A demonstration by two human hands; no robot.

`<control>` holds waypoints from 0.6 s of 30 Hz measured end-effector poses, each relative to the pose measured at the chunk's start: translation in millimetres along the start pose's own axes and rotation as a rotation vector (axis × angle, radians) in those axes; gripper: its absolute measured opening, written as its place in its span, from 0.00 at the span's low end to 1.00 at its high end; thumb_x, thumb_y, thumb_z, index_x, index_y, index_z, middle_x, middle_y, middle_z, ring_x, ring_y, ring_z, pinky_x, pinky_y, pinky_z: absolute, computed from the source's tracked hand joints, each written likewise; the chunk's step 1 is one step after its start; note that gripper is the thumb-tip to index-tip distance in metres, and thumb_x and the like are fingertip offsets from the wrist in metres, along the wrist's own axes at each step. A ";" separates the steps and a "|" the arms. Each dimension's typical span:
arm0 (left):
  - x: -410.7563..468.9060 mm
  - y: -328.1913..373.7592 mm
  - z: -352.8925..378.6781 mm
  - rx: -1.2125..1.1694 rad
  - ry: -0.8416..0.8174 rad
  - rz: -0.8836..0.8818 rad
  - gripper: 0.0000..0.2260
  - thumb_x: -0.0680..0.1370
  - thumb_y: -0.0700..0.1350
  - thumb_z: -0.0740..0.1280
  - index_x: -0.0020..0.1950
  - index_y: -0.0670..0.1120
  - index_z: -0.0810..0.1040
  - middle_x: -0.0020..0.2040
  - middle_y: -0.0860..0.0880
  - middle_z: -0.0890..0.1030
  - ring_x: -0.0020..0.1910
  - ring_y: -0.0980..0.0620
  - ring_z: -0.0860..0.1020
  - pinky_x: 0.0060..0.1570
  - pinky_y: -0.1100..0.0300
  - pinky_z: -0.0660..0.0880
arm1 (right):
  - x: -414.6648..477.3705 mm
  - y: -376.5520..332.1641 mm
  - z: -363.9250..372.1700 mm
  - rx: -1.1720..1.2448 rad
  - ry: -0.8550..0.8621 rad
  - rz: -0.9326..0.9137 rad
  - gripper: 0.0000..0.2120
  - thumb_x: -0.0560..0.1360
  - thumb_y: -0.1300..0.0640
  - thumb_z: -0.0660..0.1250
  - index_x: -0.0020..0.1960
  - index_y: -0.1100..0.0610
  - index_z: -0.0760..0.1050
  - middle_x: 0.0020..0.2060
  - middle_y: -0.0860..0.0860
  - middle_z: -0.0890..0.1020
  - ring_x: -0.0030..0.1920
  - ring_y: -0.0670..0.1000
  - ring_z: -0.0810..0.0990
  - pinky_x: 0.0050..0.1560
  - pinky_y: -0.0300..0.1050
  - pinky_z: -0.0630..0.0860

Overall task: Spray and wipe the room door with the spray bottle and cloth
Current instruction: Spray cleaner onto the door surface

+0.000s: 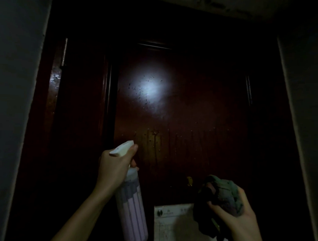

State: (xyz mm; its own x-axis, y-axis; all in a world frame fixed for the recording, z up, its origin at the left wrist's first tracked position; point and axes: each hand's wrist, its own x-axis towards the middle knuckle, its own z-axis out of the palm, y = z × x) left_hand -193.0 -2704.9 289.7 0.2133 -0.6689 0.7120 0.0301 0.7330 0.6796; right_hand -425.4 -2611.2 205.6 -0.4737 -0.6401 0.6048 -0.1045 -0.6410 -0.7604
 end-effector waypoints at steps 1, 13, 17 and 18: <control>0.3 -3.0 1.5 -0.006 -0.016 0.000 0.07 0.75 0.48 0.73 0.51 0.47 0.84 0.31 0.42 0.82 0.31 0.45 0.83 0.38 0.51 0.81 | 0.5 2.9 -3.8 -0.020 0.014 0.006 0.31 0.64 0.76 0.75 0.62 0.59 0.72 0.47 0.43 0.80 0.41 0.31 0.79 0.55 0.36 0.71; -9.1 -1.9 69.2 -0.180 -0.138 -0.106 0.06 0.75 0.45 0.73 0.49 0.44 0.83 0.33 0.40 0.82 0.29 0.44 0.81 0.34 0.54 0.80 | 17.5 20.2 -51.4 -0.106 0.081 0.013 0.36 0.61 0.71 0.80 0.64 0.54 0.71 0.51 0.46 0.80 0.51 0.44 0.79 0.64 0.41 0.68; -7.0 -1.7 97.6 -0.223 -0.169 -0.127 0.08 0.74 0.45 0.73 0.51 0.43 0.83 0.31 0.43 0.81 0.28 0.47 0.80 0.44 0.44 0.80 | 31.5 12.9 -83.3 -0.062 0.036 0.015 0.31 0.64 0.77 0.74 0.61 0.56 0.70 0.49 0.45 0.79 0.51 0.43 0.79 0.52 0.29 0.69; -6.4 -2.1 104.3 -0.221 -0.164 -0.125 0.08 0.74 0.44 0.73 0.49 0.42 0.83 0.30 0.43 0.80 0.28 0.46 0.80 0.43 0.44 0.80 | 35.8 13.7 -91.3 -0.074 0.046 0.021 0.32 0.63 0.77 0.75 0.60 0.55 0.70 0.49 0.43 0.79 0.50 0.41 0.79 0.51 0.29 0.69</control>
State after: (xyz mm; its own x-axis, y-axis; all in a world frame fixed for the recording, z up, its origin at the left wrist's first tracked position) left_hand -296.2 -2715.1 302.2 0.0349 -0.7536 0.6564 0.2621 0.6407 0.7217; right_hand -523.6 -2604.2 195.2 -0.5161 -0.6315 0.5786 -0.1582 -0.5937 -0.7890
